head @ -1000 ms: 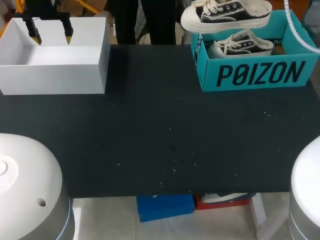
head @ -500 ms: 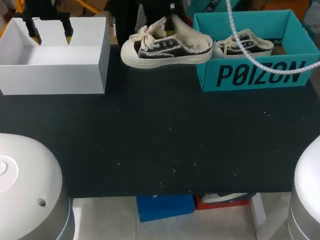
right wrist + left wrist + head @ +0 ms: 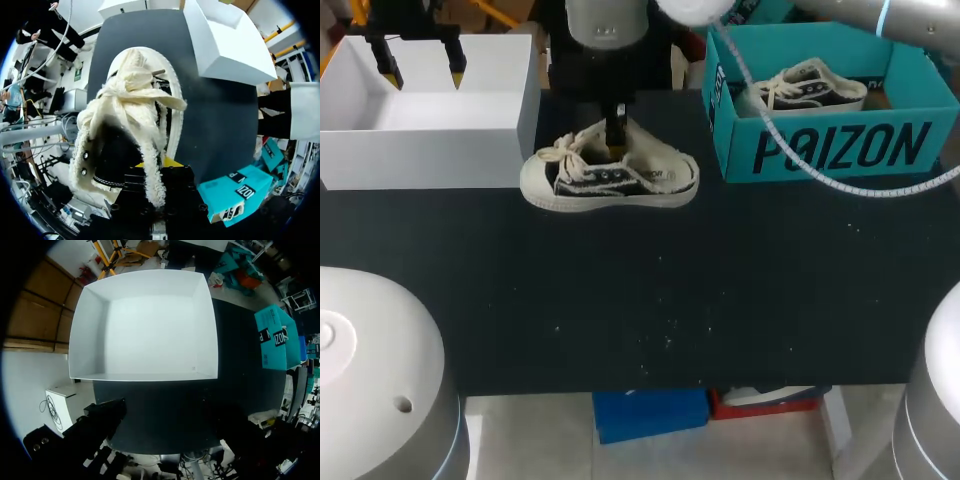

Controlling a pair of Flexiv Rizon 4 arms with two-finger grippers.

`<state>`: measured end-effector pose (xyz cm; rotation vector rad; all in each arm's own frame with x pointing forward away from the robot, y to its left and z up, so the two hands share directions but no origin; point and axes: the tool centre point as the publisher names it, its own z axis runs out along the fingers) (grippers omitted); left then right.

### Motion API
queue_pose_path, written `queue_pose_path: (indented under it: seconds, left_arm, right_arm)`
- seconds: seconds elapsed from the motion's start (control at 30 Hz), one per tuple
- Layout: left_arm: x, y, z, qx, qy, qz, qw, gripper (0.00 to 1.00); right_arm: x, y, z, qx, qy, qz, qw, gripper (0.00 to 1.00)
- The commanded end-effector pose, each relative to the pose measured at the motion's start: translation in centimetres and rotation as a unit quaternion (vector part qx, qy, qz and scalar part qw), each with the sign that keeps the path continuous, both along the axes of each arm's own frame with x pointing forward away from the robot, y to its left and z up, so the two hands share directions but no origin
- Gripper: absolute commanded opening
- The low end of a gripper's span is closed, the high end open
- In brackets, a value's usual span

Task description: Take the shoe out of the shoebox, open the shoe tongue, remove and reinsert the insole, then place the shoe into the shoebox

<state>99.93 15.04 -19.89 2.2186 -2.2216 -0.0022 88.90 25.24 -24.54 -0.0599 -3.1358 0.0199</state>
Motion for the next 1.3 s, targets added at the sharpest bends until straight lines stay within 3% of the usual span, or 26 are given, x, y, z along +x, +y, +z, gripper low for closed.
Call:
queue_pose_path:
  seconds: [0.03, 0.23, 0.57, 0.87, 1.07, 1.1, 1.17, 1.2, 1.3]
  left_arm:
    - [0.0, 0.0, 0.0, 0.000, 0.000, 0.000, 1.000, 1.00]
    - [0.0, 0.0, 0.0, 0.000, 0.000, 0.000, 1.000, 1.00]
    - [0.0, 0.0, 0.0, 0.000, 0.000, 0.000, 1.000, 1.00]
    - [0.0, 0.0, 0.0, 0.000, 0.000, 0.000, 1.000, 1.00]
    - [0.0, 0.0, 0.0, 0.000, 0.000, 0.000, 1.000, 1.00]
    - [0.0, 0.0, 0.0, 0.000, 0.000, 0.000, 1.000, 1.00]
    - [0.0, 0.0, 0.0, 0.000, 0.000, 0.000, 1.000, 1.00]
    - [0.0, 0.0, 0.0, 0.000, 0.000, 0.000, 1.000, 1.00]
    - [0.0, 0.0, 0.0, 0.000, 0.000, 0.000, 1.000, 1.00]
  right_arm:
    - [-0.3, 0.4, -5.1, 0.015, 0.005, 0.004, 1.000, 0.00]
    - [-0.1, -0.4, -9.9, 0.013, 0.042, 0.002, 0.999, 0.00]
    - [0.4, -2.6, -14.3, 0.013, 0.074, 0.001, 0.997, 0.00]
    - [0.0, -3.8, -16.4, 0.007, 0.100, -0.001, 0.995, 0.00]
    - [0.3, -4.2, -16.0, 0.010, 0.095, -0.003, 0.995, 0.00]
    - [0.3, -4.2, -15.7, 0.014, 0.092, -0.003, 0.996, 0.11]
    - [0.4, -4.2, -15.1, 0.017, 0.082, -0.001, 0.996, 0.50]
    - [0.4, -4.3, -14.7, 0.013, 0.081, -0.003, 0.997, 1.00]
    - [0.6, -4.5, -12.7, 0.021, 0.059, -0.002, 0.998, 1.00]
